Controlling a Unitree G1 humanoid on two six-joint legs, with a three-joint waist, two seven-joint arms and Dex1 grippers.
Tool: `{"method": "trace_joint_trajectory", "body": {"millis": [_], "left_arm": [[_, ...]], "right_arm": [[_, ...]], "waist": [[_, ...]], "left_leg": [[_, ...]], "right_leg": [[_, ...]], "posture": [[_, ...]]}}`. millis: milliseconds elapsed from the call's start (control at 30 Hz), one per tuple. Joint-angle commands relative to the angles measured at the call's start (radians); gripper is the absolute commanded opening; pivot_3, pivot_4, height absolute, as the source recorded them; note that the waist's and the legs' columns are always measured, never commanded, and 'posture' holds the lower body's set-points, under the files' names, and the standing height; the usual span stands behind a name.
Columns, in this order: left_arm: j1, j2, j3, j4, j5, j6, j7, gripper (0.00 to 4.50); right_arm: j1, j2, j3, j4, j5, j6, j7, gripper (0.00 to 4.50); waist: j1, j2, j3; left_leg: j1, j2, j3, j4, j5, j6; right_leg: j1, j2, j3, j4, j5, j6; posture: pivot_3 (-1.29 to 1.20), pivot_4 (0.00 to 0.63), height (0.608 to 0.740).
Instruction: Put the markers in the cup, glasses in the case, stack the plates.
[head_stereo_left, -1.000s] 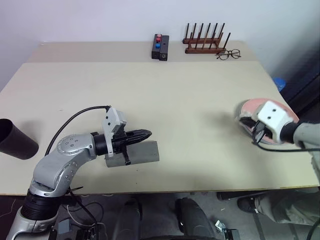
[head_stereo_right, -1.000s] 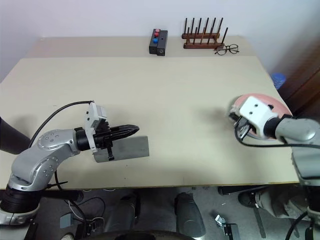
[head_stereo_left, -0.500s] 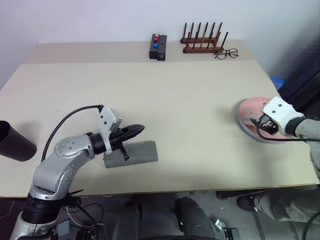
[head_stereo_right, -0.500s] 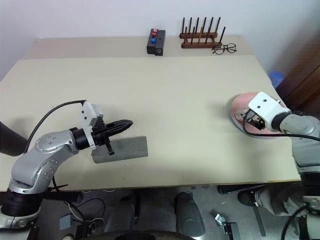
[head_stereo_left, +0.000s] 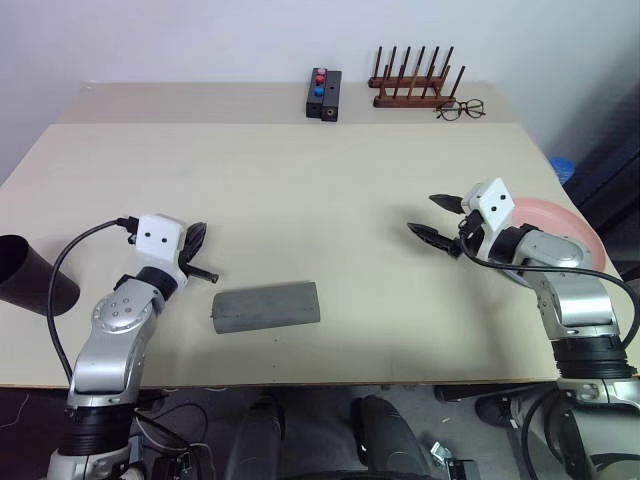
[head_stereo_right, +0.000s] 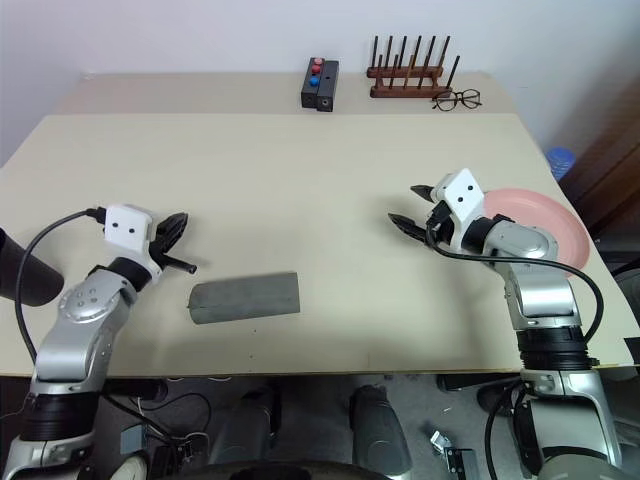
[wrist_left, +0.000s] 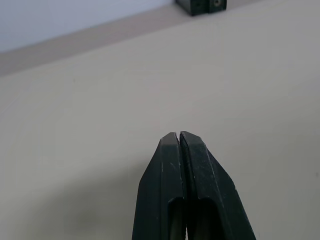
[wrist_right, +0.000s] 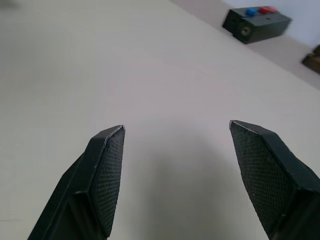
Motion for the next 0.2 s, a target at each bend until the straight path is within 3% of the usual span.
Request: {"method": "trace_joint_trajectory", "body": {"millis": [33,200], "left_arm": [[0.015,0.0,0.04,-0.025,0.008,-0.028,0.011,0.0],[0.021,-0.01,0.051,-0.014,0.008,-0.036,0.016,0.0]], "right_arm": [[-0.013,0.006,-0.005,0.005,0.016,-0.006,0.011,3.39],[-0.049,0.012,0.006,0.054,0.013,-0.011,0.021,3.39]], "waist": [[0.0,0.0,0.0],[-0.001,0.0,0.0]], "left_leg": [[0.0,0.0,0.0,0.0,0.0,0.0],[0.0,0.0,0.0,0.0,0.0,0.0]], "right_leg": [[0.0,0.0,0.0,0.0,0.0,0.0],[0.0,0.0,0.0,0.0,0.0,0.0]], "posture": [[0.0,0.15,0.738],[0.0,0.15,0.738]]}}
